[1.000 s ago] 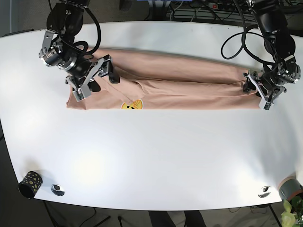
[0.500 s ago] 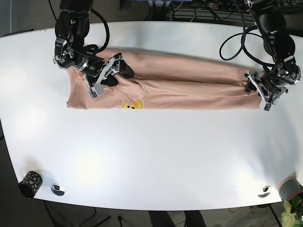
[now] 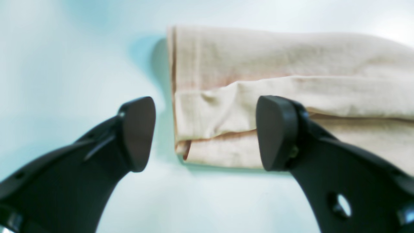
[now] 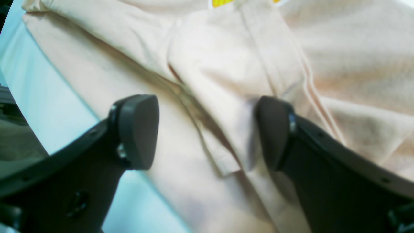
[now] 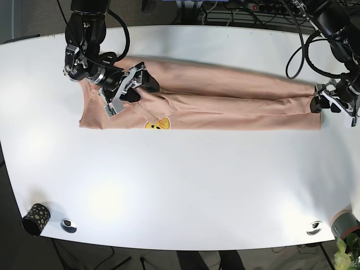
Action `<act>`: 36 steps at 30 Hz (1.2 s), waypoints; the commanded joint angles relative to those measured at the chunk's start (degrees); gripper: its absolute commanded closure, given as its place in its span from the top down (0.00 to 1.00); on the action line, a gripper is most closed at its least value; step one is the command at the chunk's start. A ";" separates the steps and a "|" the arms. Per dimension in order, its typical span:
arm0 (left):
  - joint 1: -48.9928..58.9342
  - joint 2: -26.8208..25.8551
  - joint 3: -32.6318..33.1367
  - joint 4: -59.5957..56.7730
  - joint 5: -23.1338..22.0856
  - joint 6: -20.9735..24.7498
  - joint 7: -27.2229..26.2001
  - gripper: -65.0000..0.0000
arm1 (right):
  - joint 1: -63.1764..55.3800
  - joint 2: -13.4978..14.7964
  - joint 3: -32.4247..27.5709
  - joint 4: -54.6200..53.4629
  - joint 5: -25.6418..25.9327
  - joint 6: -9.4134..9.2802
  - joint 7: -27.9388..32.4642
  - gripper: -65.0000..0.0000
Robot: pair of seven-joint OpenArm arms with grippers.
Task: Fold the T-shirt properly
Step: 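Move the right gripper to the shirt's shoulder end and grasp, then fold the hem end with the left gripper toward the right gripper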
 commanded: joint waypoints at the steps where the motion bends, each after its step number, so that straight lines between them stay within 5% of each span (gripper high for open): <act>1: -0.82 -1.77 -0.69 -1.59 -1.50 -0.06 -0.89 0.73 | 0.03 0.36 -0.11 0.40 -0.45 -0.10 -1.19 0.71; 19: -5.83 -1.42 -0.69 -16.71 -1.41 -0.06 -1.94 0.72 | 0.03 0.18 -0.02 0.31 -0.45 -0.10 -1.10 0.71; 22: -5.83 -1.07 -0.69 -17.15 -1.41 -0.06 -1.94 0.62 | 0.03 0.27 0.16 0.31 -0.45 -0.10 -1.10 0.71; 29: -5.83 -0.89 0.63 -16.71 -1.32 -0.06 -1.94 0.19 | -0.15 0.27 0.24 0.31 -0.45 -0.10 -1.10 0.71; 36: -2.49 -0.81 8.98 -2.38 -1.32 -0.06 -2.12 0.13 | -0.06 0.09 0.07 0.31 -0.45 -0.14 -1.10 0.71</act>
